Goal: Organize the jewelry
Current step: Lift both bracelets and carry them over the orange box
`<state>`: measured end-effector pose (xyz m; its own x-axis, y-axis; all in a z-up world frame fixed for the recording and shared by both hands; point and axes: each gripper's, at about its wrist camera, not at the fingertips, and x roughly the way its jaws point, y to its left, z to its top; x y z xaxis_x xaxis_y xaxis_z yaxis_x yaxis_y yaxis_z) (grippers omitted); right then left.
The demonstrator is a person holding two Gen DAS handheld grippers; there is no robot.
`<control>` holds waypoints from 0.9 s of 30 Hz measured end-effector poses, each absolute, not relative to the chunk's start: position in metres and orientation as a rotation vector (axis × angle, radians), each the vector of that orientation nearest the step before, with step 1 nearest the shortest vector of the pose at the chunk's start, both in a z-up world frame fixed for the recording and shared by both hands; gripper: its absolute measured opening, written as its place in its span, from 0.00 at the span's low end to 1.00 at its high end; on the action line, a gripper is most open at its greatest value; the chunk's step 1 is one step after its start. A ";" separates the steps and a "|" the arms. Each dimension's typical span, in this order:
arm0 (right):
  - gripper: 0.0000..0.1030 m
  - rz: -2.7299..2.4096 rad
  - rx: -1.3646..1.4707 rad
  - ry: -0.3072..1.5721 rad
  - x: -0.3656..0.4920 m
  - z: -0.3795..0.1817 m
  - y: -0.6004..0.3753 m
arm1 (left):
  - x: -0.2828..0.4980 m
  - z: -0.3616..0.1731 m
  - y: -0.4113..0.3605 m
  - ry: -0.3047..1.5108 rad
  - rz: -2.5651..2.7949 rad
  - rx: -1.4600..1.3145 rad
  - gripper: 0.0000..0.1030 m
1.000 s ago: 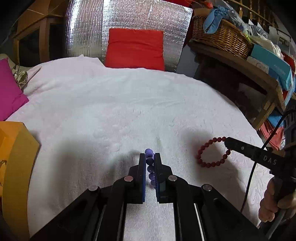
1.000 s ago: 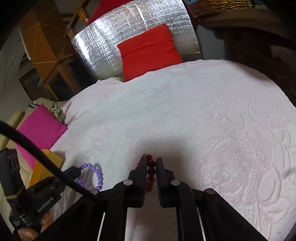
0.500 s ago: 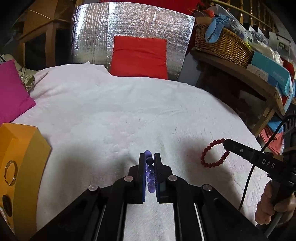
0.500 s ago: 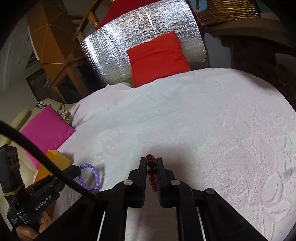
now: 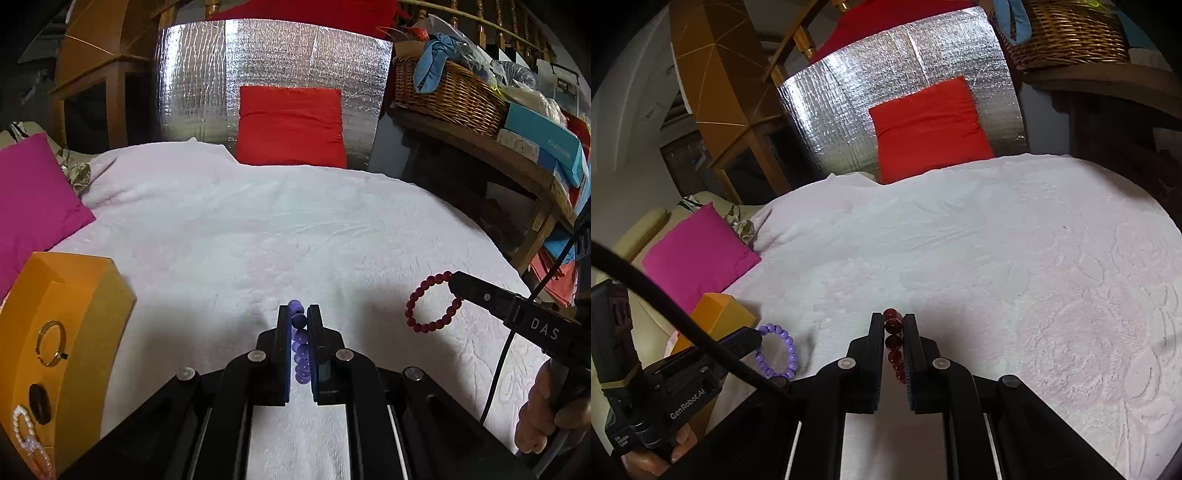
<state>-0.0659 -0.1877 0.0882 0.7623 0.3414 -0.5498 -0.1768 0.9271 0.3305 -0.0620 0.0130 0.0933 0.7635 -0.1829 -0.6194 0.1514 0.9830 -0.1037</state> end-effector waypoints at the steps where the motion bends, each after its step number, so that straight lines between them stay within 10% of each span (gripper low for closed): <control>1: 0.11 0.288 0.266 0.642 -0.068 0.089 -0.185 | -0.064 0.094 0.014 0.674 -0.179 -0.050 0.08; 27: 0.11 0.388 0.207 0.643 -0.095 0.092 -0.120 | -0.096 0.111 0.064 0.623 -0.035 -0.074 0.08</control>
